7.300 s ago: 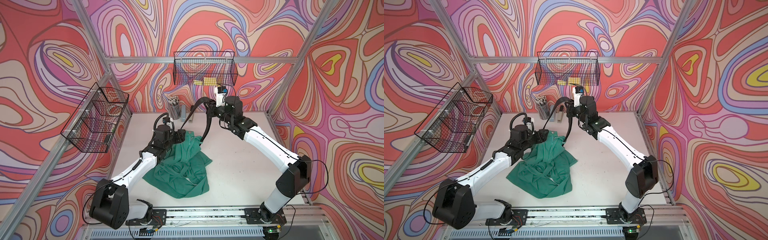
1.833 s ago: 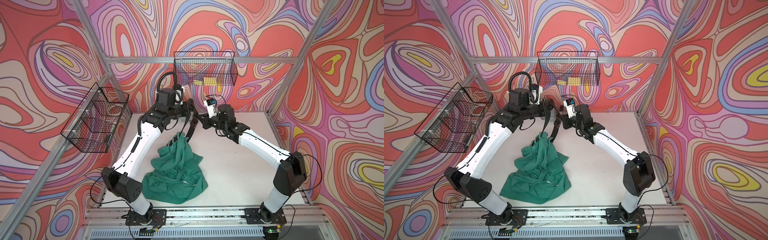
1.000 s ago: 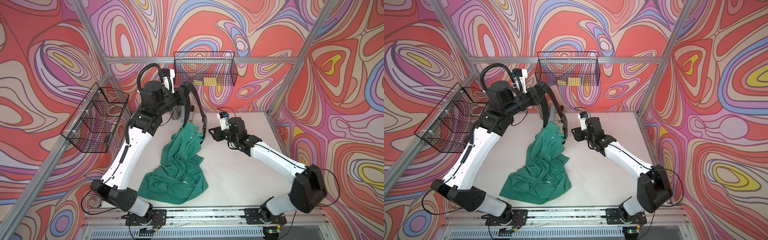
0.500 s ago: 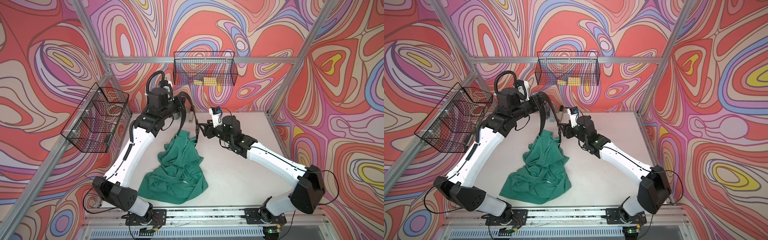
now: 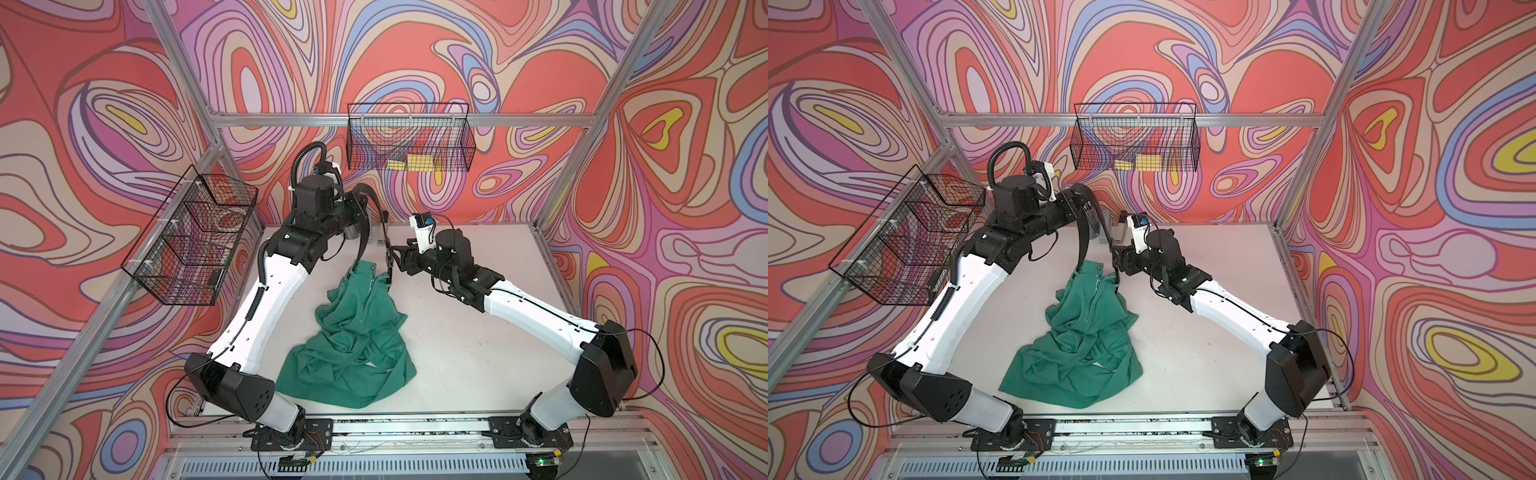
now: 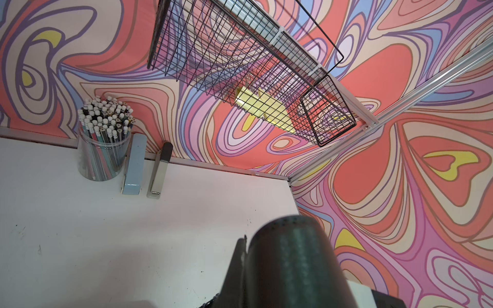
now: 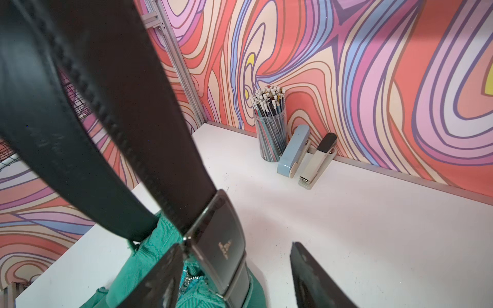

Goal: Remove the belt from the trousers

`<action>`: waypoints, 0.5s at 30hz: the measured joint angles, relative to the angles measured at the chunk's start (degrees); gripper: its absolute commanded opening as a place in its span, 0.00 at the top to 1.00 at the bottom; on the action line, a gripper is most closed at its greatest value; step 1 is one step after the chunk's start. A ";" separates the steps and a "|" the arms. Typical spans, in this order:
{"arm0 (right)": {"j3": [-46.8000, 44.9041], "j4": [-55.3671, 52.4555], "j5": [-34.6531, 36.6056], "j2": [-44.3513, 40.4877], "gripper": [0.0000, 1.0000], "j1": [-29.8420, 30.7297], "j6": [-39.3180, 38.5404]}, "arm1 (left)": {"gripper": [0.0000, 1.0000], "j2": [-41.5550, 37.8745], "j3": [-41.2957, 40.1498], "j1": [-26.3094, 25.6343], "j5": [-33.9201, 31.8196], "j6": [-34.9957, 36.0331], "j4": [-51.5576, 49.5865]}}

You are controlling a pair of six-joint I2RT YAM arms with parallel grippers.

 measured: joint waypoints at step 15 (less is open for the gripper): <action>1.81 0.66 7.06 6.25 0.39 2.82 0.26 | 1.00 -0.48 -0.70 0.39 0.04 -0.92 -0.28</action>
